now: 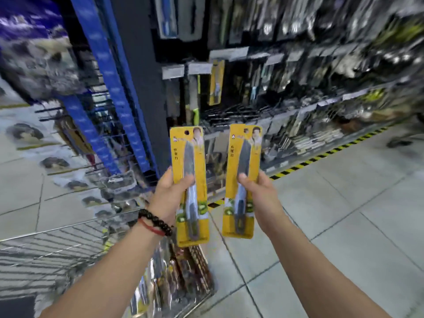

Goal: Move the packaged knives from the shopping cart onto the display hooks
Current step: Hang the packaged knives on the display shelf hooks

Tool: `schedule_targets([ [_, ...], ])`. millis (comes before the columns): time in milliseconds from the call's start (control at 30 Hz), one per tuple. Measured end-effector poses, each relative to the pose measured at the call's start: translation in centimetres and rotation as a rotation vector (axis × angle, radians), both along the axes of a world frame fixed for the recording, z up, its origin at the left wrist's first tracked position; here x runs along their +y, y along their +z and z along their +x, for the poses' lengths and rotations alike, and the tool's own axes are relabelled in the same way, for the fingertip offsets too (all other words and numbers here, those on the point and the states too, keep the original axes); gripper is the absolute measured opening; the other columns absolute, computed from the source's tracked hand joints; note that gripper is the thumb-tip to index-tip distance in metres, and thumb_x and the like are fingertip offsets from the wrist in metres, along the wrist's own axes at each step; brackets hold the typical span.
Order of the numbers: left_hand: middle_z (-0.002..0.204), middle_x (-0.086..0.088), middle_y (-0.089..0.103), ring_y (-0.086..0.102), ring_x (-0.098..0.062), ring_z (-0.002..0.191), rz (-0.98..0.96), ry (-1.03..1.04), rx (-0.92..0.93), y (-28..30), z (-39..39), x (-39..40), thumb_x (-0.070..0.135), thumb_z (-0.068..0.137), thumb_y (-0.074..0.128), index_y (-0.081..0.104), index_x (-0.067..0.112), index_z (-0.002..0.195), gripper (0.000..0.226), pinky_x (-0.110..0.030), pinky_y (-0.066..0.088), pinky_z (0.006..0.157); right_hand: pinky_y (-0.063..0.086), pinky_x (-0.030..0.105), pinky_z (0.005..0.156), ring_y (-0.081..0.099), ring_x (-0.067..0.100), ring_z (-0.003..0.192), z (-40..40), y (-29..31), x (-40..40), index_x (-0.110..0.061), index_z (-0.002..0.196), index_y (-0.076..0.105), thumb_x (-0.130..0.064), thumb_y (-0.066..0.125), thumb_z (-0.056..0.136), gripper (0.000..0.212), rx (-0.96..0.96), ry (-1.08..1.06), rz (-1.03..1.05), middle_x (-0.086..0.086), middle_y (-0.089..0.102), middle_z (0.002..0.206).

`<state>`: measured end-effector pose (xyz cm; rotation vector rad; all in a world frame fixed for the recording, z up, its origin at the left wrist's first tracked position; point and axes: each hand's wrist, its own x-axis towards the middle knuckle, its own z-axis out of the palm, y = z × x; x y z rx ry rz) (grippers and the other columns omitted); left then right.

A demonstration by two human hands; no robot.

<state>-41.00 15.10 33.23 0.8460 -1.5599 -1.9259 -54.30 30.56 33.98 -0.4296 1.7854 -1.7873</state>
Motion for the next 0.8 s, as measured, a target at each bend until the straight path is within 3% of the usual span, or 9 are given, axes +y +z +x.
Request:
schedule_targets([
  [133, 0.107, -0.008, 0.073, 0.065, -0.032, 0.105, 0.016, -0.047, 0.053, 3.2, -5.7, 5.1, 0.034, 0.087, 0.062, 0.071, 0.021, 0.1, 0.02, -0.056, 0.046, 0.099, 0.05, 0.02, 0.076, 0.068, 0.005, 0.097, -4.7, 2.9, 5.0, -0.024, 0.113, 0.067, -0.021, 0.063, 0.094, 0.02, 0.08, -0.057, -0.03, -0.009, 0.074, 0.105],
  [267, 0.096, 0.0, 0.076, 0.07, -0.019, 0.093, -0.045, -0.063, 0.054, 4.9, -10.7, 9.7, 0.037, 0.082, 0.061, 0.071, 0.016, 0.098, 0.027, -0.044, 0.052, 0.092, 0.052, 0.039, 0.08, 0.06, 0.035, 0.097, -9.5, 4.5, 9.2, -0.022, 0.101, 0.063, -0.025, 0.065, 0.093, 0.008, 0.193, -0.077, -0.015, 0.02, 0.063, 0.104],
  [333, 0.096, 0.0, 0.075, 0.07, -0.02, 0.094, -0.068, -0.059, 0.053, 5.2, -12.9, 11.3, 0.032, 0.088, 0.061, 0.07, 0.011, 0.101, 0.026, -0.039, 0.053, 0.088, 0.051, 0.046, 0.08, 0.062, 0.032, 0.094, -11.5, 5.0, 10.8, -0.022, 0.099, 0.063, -0.024, 0.065, 0.093, 0.007, 0.216, -0.099, -0.009, 0.018, 0.065, 0.1],
  [367, 0.097, 0.0, 0.075, 0.069, -0.019, 0.094, -0.084, -0.053, 0.052, 5.3, -13.8, 11.8, 0.031, 0.09, 0.061, 0.069, 0.008, 0.102, 0.027, -0.036, 0.053, 0.085, 0.052, 0.042, 0.078, 0.065, 0.025, 0.092, -12.4, 5.4, 11.4, -0.022, 0.099, 0.063, -0.023, 0.065, 0.093, 0.006, 0.215, -0.111, -0.016, 0.012, 0.067, 0.098],
  [433, 0.095, -0.003, 0.07, 0.066, -0.023, 0.089, -0.118, -0.035, 0.042, 5.5, -15.4, 12.3, 0.046, 0.083, 0.068, 0.064, 0.002, 0.101, 0.048, -0.036, 0.051, 0.084, 0.051, 0.034, 0.078, 0.066, 0.016, 0.091, -13.9, 6.1, 12.3, -0.024, 0.1, 0.064, -0.023, 0.063, 0.094, 0.006, 0.205, -0.125, -0.042, 0.003, 0.069, 0.099],
  [533, 0.092, -0.016, 0.063, 0.061, -0.036, 0.083, -0.14, -0.033, 0.03, 5.4, -17.0, 12.0, 0.071, 0.064, 0.073, 0.062, 0.003, 0.099, 0.077, -0.056, 0.048, 0.09, 0.053, 0.037, 0.083, 0.066, 0.021, 0.096, -16.1, 6.5, 12.7, -0.025, 0.101, 0.064, -0.025, 0.062, 0.094, 0.007, 0.207, -0.132, -0.046, 0.006, 0.07, 0.102],
  [600, 0.103, -0.023, 0.068, 0.064, -0.043, 0.094, -0.152, -0.041, 0.032, 6.0, -18.1, 11.9, 0.065, 0.069, 0.073, 0.067, 0.013, 0.102, 0.062, -0.061, 0.048, 0.092, 0.053, 0.042, 0.086, 0.066, 0.026, 0.097, -17.4, 6.5, 12.2, -0.024, 0.101, 0.065, -0.027, 0.062, 0.094, 0.008, 0.212, -0.134, -0.046, 0.01, 0.069, 0.103],
  [700, 0.109, 0.003, 0.073, 0.067, -0.018, 0.102, -0.18, -0.052, 0.079, 7.0, -19.8, 11.4, 0.04, 0.088, 0.064, 0.066, 0.028, 0.109, 0.024, -0.043, 0.051, 0.094, 0.052, 0.046, 0.088, 0.063, 0.033, 0.098, -19.0, 6.2, 10.7, -0.022, 0.098, 0.063, -0.031, 0.06, 0.095, 0.01, 0.229, -0.108, -0.031, 0.017, 0.066, 0.103],
  [800, 0.115, 0.009, 0.07, 0.064, -0.012, 0.108, -0.209, -0.052, 0.114, 6.7, -22.1, 9.8, 0.029, 0.094, 0.059, 0.061, 0.033, 0.116, 0.023, -0.037, 0.05, 0.094, 0.051, 0.049, 0.086, 0.061, 0.037, 0.093, -21.1, 5.4, 8.9, -0.017, 0.095, 0.062, -0.032, 0.061, 0.094, 0.015, 0.244, -0.076, -0.006, 0.022, 0.062, 0.103],
])
